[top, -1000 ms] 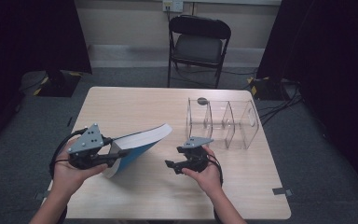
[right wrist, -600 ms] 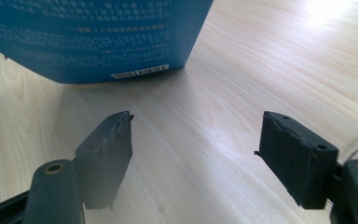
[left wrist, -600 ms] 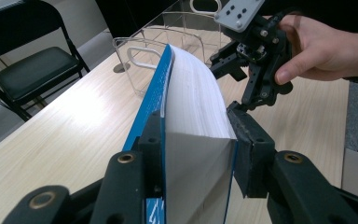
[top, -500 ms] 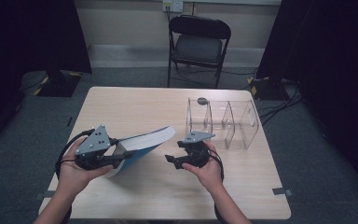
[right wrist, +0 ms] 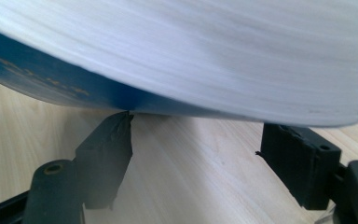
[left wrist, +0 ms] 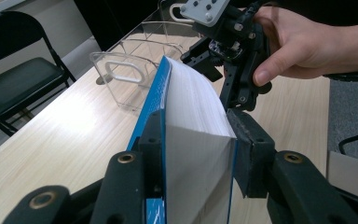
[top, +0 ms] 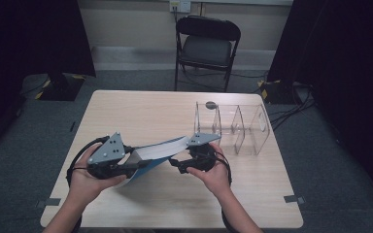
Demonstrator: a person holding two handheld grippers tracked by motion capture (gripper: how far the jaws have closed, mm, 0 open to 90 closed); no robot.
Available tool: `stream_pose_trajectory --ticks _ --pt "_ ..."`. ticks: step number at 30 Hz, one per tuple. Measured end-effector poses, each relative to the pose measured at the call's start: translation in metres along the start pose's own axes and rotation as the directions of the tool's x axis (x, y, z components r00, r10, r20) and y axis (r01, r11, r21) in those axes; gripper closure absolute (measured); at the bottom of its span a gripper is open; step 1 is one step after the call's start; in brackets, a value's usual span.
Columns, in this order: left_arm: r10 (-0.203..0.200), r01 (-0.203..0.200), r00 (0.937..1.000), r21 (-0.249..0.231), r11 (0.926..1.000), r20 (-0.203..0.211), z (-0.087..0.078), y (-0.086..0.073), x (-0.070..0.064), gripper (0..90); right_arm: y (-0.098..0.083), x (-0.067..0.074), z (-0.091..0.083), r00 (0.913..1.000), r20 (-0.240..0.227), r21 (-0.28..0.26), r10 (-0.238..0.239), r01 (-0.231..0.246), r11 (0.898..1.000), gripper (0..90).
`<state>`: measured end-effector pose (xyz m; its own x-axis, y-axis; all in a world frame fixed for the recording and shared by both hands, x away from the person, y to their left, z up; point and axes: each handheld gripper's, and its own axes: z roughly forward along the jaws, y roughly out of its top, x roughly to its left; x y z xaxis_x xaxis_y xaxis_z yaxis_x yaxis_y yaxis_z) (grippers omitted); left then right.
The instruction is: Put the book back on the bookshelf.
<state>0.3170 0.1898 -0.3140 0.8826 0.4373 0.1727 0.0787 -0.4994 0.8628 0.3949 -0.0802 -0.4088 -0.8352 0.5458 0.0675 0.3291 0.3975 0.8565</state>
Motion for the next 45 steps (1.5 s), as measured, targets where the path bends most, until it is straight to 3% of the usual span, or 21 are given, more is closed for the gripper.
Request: stream_pose_trajectory --ticks 9,13,19,22,33,45 --pt "-0.005 0.005 1.0000 0.002 1.0000 -0.002 -0.002 -0.001 0.001 60.5 0.005 0.003 -0.006 0.9997 -0.016 0.000 -0.019 0.019 1.000 29.8" --pt "0.026 -0.026 0.9996 0.033 0.9991 -0.004 -0.005 -0.006 0.000 60.3 0.008 0.006 -0.003 0.9991 -0.017 0.008 -0.040 0.040 0.999 30.2" --pt "0.013 -0.012 0.9997 0.033 0.9994 -0.021 -0.010 -0.019 0.000 60.4 0.010 0.009 0.002 0.9993 -0.021 0.004 -0.032 0.032 0.999 30.5" --pt "0.013 -0.013 0.9996 0.037 0.9992 -0.023 -0.010 -0.020 0.001 60.5 0.012 0.008 0.001 0.9992 -0.037 -0.006 -0.014 0.013 1.000 36.1" --pt "0.007 -0.007 0.9999 0.026 0.9996 -0.011 -0.008 -0.021 0.002 60.7 0.012 0.003 -0.002 0.9991 -0.014 0.007 -0.039 0.039 0.999 28.5" --pt "0.005 -0.005 0.9999 0.026 0.9997 -0.014 -0.011 -0.022 0.004 60.3 0.018 0.005 -0.002 0.9977 -0.037 -0.002 -0.056 0.056 0.998 28.4"
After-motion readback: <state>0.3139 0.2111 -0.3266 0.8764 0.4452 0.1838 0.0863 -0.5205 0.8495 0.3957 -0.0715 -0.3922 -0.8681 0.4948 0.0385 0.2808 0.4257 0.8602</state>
